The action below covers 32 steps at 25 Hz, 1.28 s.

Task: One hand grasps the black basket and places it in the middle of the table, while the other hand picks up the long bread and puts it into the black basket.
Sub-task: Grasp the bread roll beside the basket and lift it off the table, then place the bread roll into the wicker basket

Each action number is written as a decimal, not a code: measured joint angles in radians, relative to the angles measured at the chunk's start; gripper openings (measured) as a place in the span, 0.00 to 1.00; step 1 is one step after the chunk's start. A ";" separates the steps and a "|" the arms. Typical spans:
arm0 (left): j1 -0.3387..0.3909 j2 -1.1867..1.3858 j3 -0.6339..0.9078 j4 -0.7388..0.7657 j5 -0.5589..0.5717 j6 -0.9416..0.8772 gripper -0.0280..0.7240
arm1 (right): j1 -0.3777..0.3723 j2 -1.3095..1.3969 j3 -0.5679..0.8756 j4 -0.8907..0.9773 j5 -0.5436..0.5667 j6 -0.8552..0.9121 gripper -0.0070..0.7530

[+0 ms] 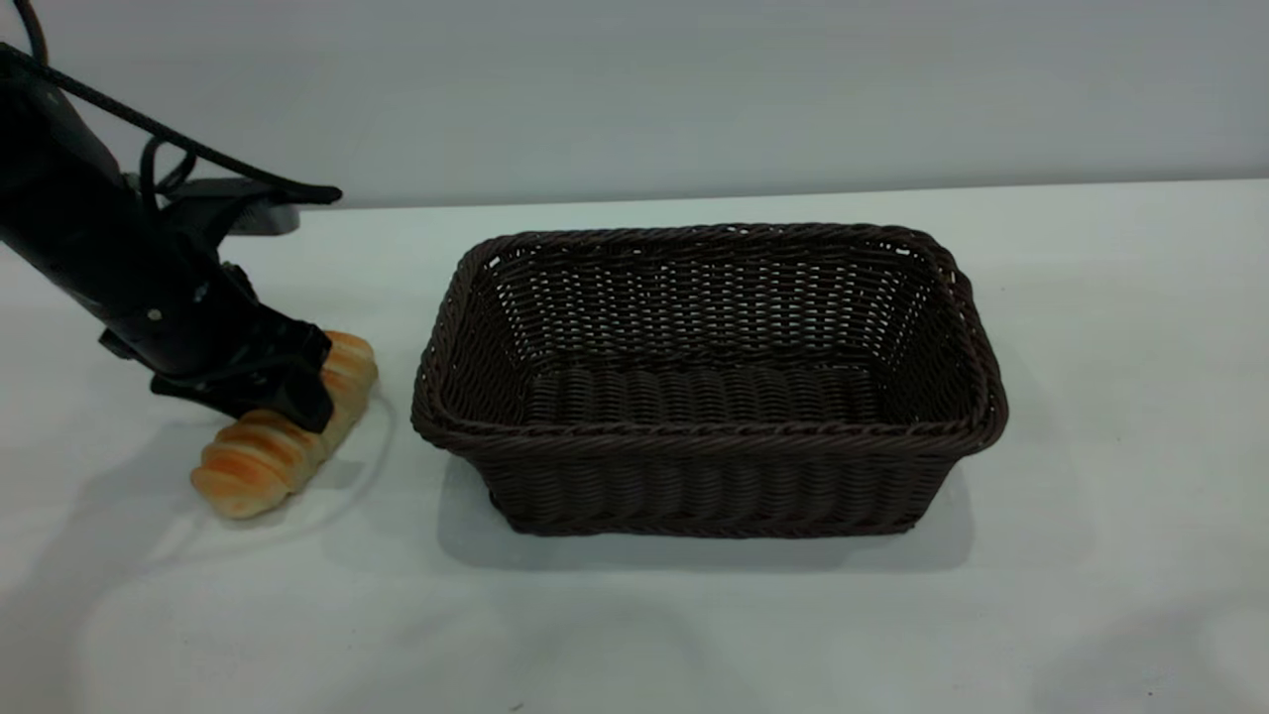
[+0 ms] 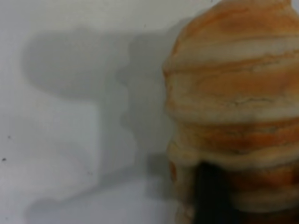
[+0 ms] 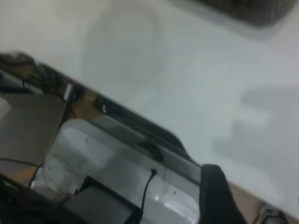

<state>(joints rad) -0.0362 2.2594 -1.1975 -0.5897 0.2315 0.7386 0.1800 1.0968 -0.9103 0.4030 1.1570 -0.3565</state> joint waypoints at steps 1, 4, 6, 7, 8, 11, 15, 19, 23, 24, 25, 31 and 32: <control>0.000 0.001 -0.001 0.000 -0.002 0.000 0.50 | 0.000 -0.039 0.032 -0.008 -0.004 0.004 0.58; 0.000 -0.004 -0.001 0.000 -0.006 0.000 0.20 | 0.000 -0.145 0.129 -0.051 -0.023 0.023 0.58; 0.000 -0.025 0.000 0.003 0.002 0.000 0.16 | 0.000 -0.208 0.189 -0.085 -0.030 0.044 0.58; 0.000 -0.045 0.003 0.005 0.007 0.000 0.16 | 0.000 -0.242 0.218 -0.105 -0.033 0.053 0.58; 0.000 -0.075 0.004 0.007 0.018 0.000 0.16 | 0.000 -0.276 0.242 -0.127 -0.036 0.065 0.58; -0.011 -0.192 -0.010 0.010 0.057 0.000 0.16 | 0.000 -0.374 0.327 -0.203 -0.050 0.100 0.58; -0.079 -0.310 -0.074 0.010 0.116 0.000 0.16 | 0.000 -0.507 0.406 -0.285 -0.078 0.149 0.58; -0.219 -0.323 -0.132 0.010 0.128 0.000 0.16 | 0.000 -0.623 0.410 -0.303 -0.078 0.176 0.58; -0.374 -0.255 -0.145 0.009 0.057 0.000 0.16 | 0.000 -0.713 0.432 -0.309 -0.046 0.184 0.58; -0.408 -0.225 -0.145 0.008 0.029 0.000 0.16 | 0.000 -0.730 0.434 -0.313 -0.043 0.192 0.58; -0.438 -0.193 -0.145 0.008 0.005 0.000 0.16 | 0.000 -0.749 0.435 -0.317 -0.042 0.198 0.58; -0.524 -0.024 -0.145 0.007 -0.171 0.000 0.20 | 0.000 -0.793 0.438 -0.336 -0.038 0.224 0.57; -0.525 -0.010 -0.145 0.006 -0.181 0.000 0.24 | 0.000 -0.794 0.438 -0.336 -0.038 0.224 0.57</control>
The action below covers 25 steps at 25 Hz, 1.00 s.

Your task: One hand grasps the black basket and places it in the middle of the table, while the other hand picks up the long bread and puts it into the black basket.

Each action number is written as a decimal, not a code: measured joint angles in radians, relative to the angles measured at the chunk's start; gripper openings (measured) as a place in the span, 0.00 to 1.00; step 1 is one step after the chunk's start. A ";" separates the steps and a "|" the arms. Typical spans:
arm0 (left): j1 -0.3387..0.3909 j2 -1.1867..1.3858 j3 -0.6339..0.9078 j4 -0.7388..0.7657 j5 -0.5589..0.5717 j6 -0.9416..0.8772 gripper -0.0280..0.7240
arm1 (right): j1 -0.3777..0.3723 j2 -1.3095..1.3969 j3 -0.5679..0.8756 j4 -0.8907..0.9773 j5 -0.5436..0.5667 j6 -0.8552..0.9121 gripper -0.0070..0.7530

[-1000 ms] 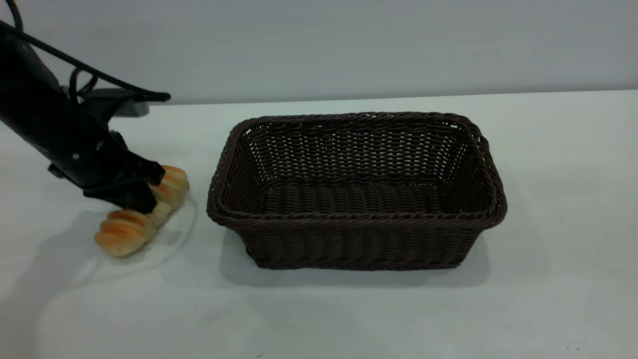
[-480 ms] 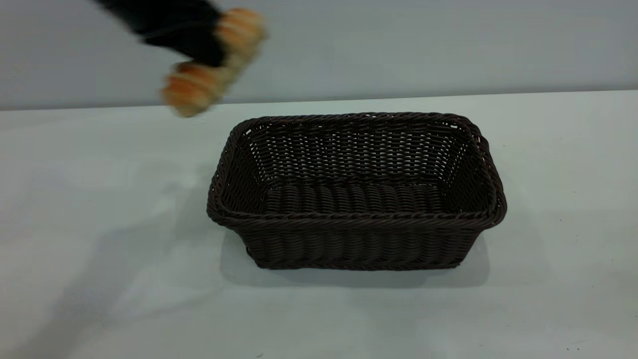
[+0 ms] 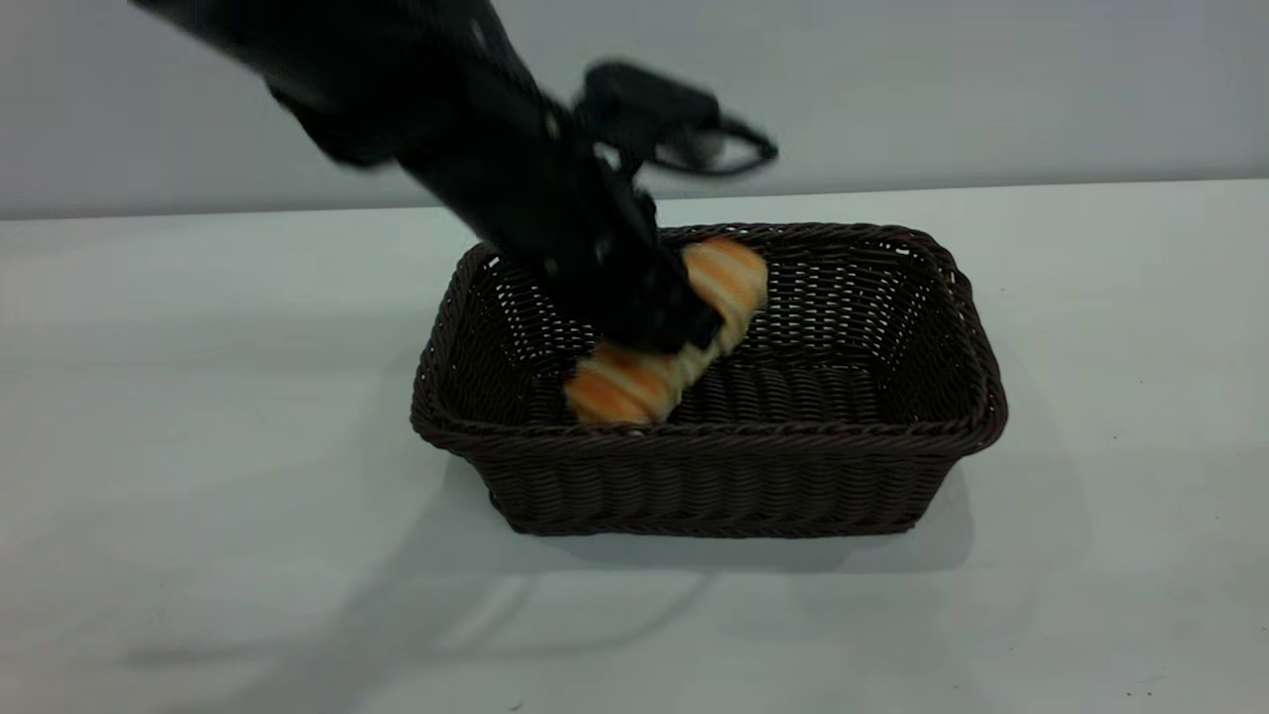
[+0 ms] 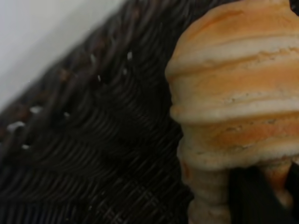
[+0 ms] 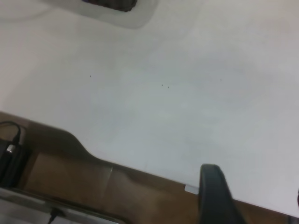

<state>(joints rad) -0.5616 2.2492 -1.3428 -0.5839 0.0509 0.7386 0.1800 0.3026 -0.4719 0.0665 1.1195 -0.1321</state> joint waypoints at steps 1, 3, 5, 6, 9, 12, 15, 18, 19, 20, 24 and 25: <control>-0.001 0.008 0.000 -0.002 -0.005 0.000 0.30 | 0.000 0.000 0.000 -0.001 0.000 0.001 0.57; -0.001 0.009 0.000 -0.005 -0.013 -0.002 0.47 | 0.000 0.000 0.000 0.000 0.000 0.001 0.57; -0.001 -0.006 0.000 -0.007 -0.009 -0.004 0.64 | 0.000 -0.001 0.000 0.000 0.000 0.001 0.57; -0.001 -0.023 0.000 -0.008 0.005 -0.004 0.72 | 0.000 -0.004 0.000 0.000 0.000 0.001 0.57; 0.002 -0.111 0.000 -0.004 0.080 -0.004 0.86 | 0.000 -0.030 0.000 -0.002 0.001 0.001 0.56; 0.014 -0.247 0.000 -0.001 0.206 -0.004 0.89 | 0.000 -0.087 0.000 -0.005 0.001 0.002 0.56; 0.032 -0.416 0.000 0.006 0.351 -0.007 0.87 | 0.000 -0.167 0.000 -0.005 0.003 0.002 0.56; 0.037 -0.580 0.000 0.036 0.482 -0.050 0.84 | 0.000 -0.261 0.000 -0.007 0.006 0.002 0.56; 0.037 -0.637 0.000 0.065 0.526 -0.074 0.84 | 0.000 -0.292 0.000 -0.007 0.008 0.003 0.56; 0.037 -0.684 0.000 0.102 0.572 -0.113 0.83 | 0.000 -0.312 0.000 -0.010 0.010 0.006 0.56; 0.037 -0.880 0.000 0.307 0.772 -0.329 0.83 | 0.000 -0.319 0.000 -0.019 0.014 0.020 0.56; 0.037 -0.923 0.000 0.354 0.823 -0.385 0.83 | 0.000 -0.320 0.000 -0.021 0.014 0.021 0.56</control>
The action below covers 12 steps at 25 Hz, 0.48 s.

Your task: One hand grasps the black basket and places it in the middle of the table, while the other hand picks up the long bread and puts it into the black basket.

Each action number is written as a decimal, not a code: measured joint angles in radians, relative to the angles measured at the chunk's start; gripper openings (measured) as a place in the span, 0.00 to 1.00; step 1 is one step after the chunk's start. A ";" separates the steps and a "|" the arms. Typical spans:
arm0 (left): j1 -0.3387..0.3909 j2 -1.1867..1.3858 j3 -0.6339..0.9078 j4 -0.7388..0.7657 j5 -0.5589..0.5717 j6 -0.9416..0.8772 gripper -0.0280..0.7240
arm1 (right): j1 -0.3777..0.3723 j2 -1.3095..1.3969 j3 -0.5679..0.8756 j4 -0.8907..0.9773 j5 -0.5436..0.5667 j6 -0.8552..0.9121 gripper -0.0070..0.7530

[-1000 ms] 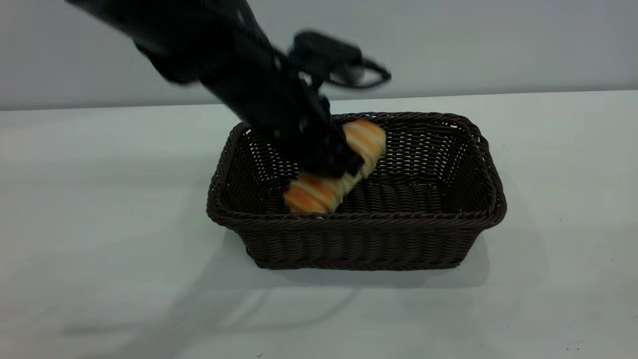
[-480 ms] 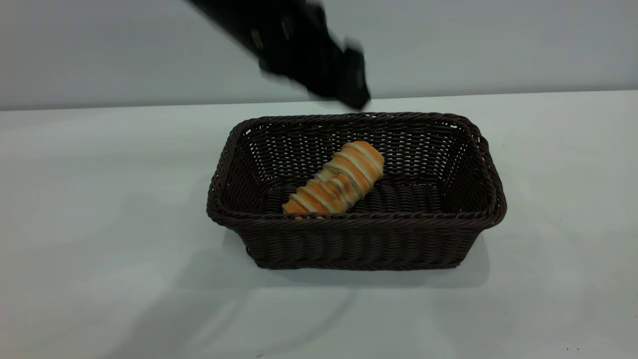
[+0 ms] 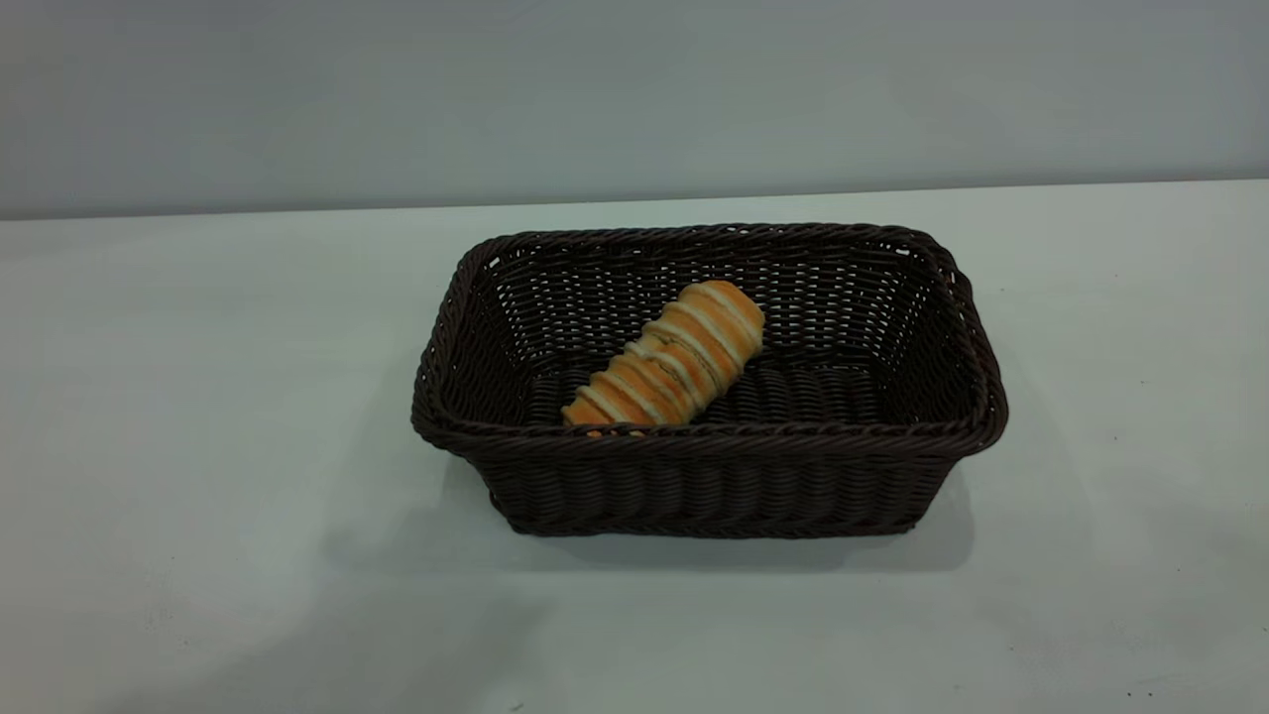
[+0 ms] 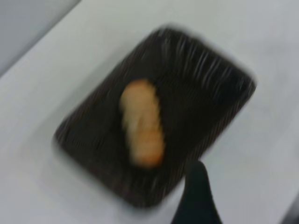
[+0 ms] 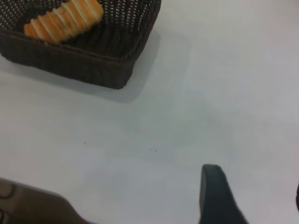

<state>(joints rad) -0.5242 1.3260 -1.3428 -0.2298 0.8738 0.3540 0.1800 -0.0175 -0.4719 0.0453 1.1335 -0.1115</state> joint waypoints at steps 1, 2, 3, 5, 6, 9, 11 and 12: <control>0.000 -0.039 0.000 0.053 0.066 -0.040 0.83 | 0.000 0.000 0.000 0.000 0.000 0.001 0.56; 0.000 -0.069 0.000 0.100 0.139 -0.082 0.83 | 0.000 -0.001 0.000 0.001 0.000 0.001 0.56; 0.000 -0.100 0.000 0.139 0.214 -0.115 0.83 | 0.000 -0.001 0.000 0.001 0.000 0.001 0.56; 0.000 -0.152 0.012 0.185 0.294 -0.158 0.83 | 0.000 -0.001 0.000 0.002 0.000 0.004 0.56; 0.000 -0.178 0.023 0.198 0.294 -0.174 0.83 | 0.000 -0.001 0.000 0.003 0.000 0.004 0.56; 0.000 -0.265 0.134 0.206 0.294 -0.203 0.83 | 0.000 -0.001 0.000 0.005 0.000 0.004 0.56; 0.000 -0.342 0.240 0.206 0.294 -0.218 0.83 | 0.000 -0.001 0.000 0.005 0.000 0.004 0.56; 0.000 -0.384 0.308 0.206 0.294 -0.227 0.83 | 0.000 -0.001 0.000 0.005 0.000 0.004 0.56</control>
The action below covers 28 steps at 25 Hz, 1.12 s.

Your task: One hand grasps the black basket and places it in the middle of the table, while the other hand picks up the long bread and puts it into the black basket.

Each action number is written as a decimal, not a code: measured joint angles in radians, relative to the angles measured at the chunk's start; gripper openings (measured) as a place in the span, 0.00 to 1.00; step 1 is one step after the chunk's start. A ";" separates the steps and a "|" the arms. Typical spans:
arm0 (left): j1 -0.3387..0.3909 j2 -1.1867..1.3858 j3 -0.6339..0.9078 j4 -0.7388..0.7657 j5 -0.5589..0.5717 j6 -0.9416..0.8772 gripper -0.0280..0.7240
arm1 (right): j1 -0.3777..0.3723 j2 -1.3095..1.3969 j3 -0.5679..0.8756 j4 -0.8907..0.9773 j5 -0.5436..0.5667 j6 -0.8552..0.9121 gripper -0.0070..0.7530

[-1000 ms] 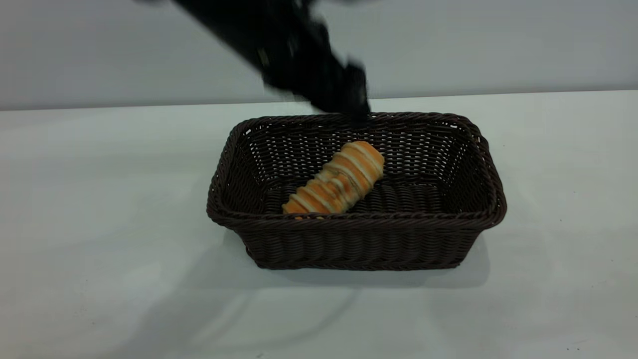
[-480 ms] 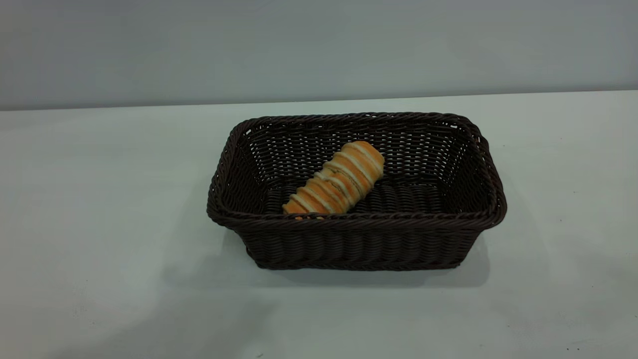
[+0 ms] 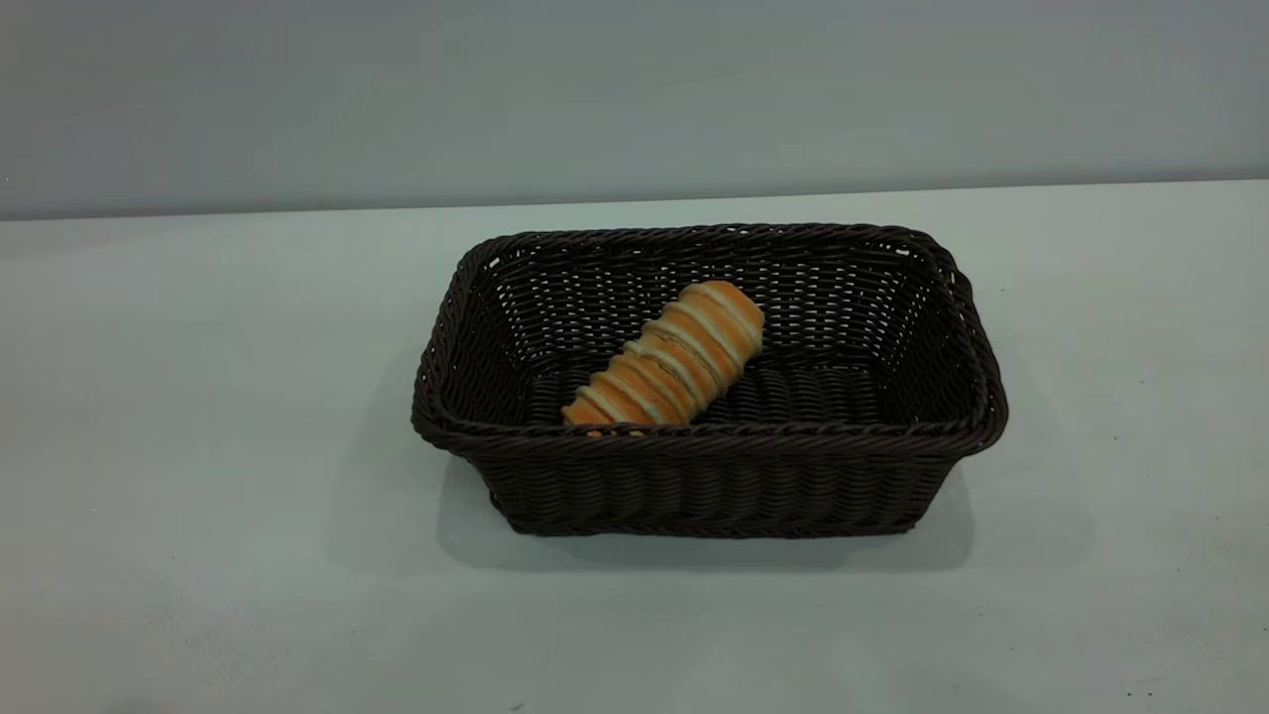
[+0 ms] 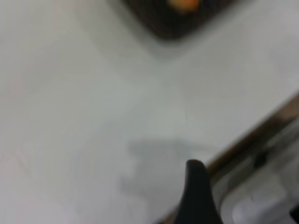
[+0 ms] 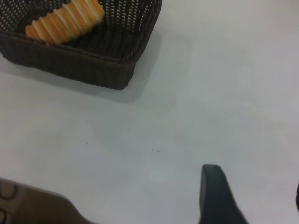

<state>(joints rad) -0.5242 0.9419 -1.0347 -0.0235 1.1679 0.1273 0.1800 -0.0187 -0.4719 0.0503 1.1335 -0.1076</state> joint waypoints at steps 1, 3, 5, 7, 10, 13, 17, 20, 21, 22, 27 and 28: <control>0.000 -0.037 0.061 0.001 0.000 -0.012 0.83 | 0.000 0.000 0.000 0.000 0.000 0.000 0.56; 0.000 -0.128 0.214 0.001 -0.001 -0.031 0.83 | 0.000 0.000 0.000 0.000 0.000 0.000 0.56; 0.000 -0.213 0.346 0.001 -0.009 -0.039 0.83 | 0.000 0.000 0.000 0.000 0.000 0.000 0.56; 0.000 -0.304 0.462 0.002 -0.026 -0.041 0.83 | 0.000 0.000 0.000 0.000 0.000 0.000 0.56; 0.000 -0.422 0.542 0.003 -0.043 -0.047 0.82 | 0.000 -0.001 0.000 0.000 0.000 0.000 0.56; 0.000 -0.526 0.546 0.003 -0.060 -0.068 0.82 | 0.000 -0.001 0.000 0.000 0.000 0.000 0.56; 0.000 -0.651 0.548 0.003 -0.060 -0.085 0.82 | -0.004 -0.001 0.000 0.000 0.000 0.000 0.56; 0.000 -0.736 0.548 0.003 -0.056 -0.087 0.82 | -0.050 -0.001 0.000 0.003 0.000 0.000 0.56; 0.000 -0.763 0.548 0.003 -0.055 -0.088 0.82 | -0.064 -0.001 0.000 0.003 0.000 0.000 0.56; 0.000 -0.785 0.548 0.003 -0.055 -0.088 0.82 | -0.072 -0.001 0.000 0.004 0.000 0.000 0.56; 0.009 -0.885 0.548 0.002 -0.050 -0.088 0.82 | -0.073 -0.001 0.000 0.004 0.000 0.000 0.56; 0.038 -0.898 0.548 0.002 -0.047 -0.088 0.82 | -0.073 -0.001 0.000 0.004 0.000 0.000 0.56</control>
<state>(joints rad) -0.4865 0.0440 -0.4863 -0.0219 1.1207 0.0393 0.1075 -0.0198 -0.4719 0.0545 1.1335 -0.1076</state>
